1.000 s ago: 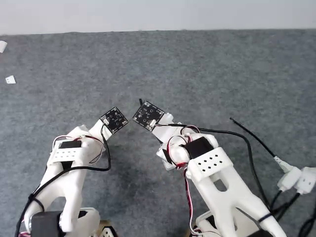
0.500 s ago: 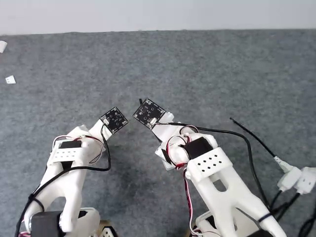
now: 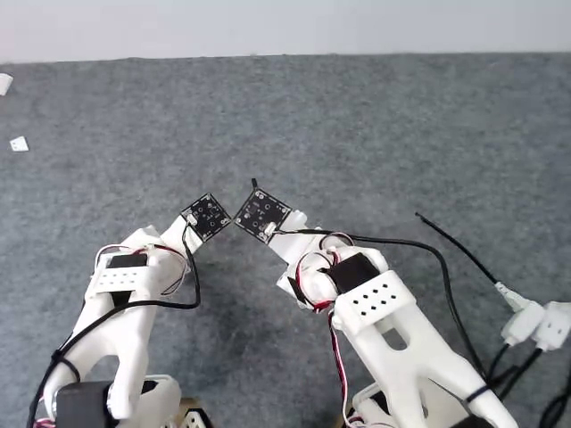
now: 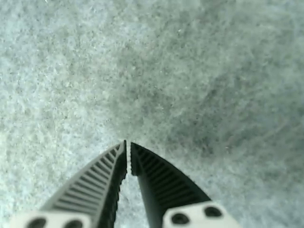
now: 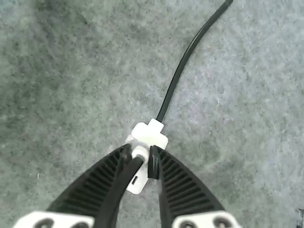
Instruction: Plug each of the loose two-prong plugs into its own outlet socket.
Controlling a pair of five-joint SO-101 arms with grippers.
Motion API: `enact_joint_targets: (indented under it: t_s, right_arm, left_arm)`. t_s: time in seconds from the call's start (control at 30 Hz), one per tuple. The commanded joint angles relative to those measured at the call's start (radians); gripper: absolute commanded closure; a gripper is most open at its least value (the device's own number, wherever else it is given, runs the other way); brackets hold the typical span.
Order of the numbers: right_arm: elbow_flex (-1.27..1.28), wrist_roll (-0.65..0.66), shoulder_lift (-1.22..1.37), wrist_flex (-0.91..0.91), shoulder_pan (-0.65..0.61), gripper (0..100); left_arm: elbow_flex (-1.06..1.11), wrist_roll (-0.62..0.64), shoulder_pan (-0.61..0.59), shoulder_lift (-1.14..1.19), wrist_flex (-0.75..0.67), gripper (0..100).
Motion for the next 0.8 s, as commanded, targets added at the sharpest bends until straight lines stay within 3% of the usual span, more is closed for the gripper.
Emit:
enact_joint_targets:
  t_s: [0.0, 0.43, 0.6, 0.77]
  right_arm:
    - [0.028, 0.015, -0.018, -0.01, 0.012, 99.0]
    - [0.153, 0.051, -0.01, -0.068, 0.094, 99.0]
    - [0.107, 0.086, 0.145, -0.068, 0.09, 99.0]
    - [-0.046, -0.078, 0.302, -0.038, 0.09, 98.6]
  left_arm:
    - [-0.007, 0.011, -0.003, -0.029, -0.021, 99]
    - [-0.007, 0.011, -0.003, -0.029, -0.021, 99]
    - [-0.007, 0.011, -0.003, -0.029, -0.021, 99]
    - [-0.007, 0.011, -0.003, -0.029, -0.023, 99]
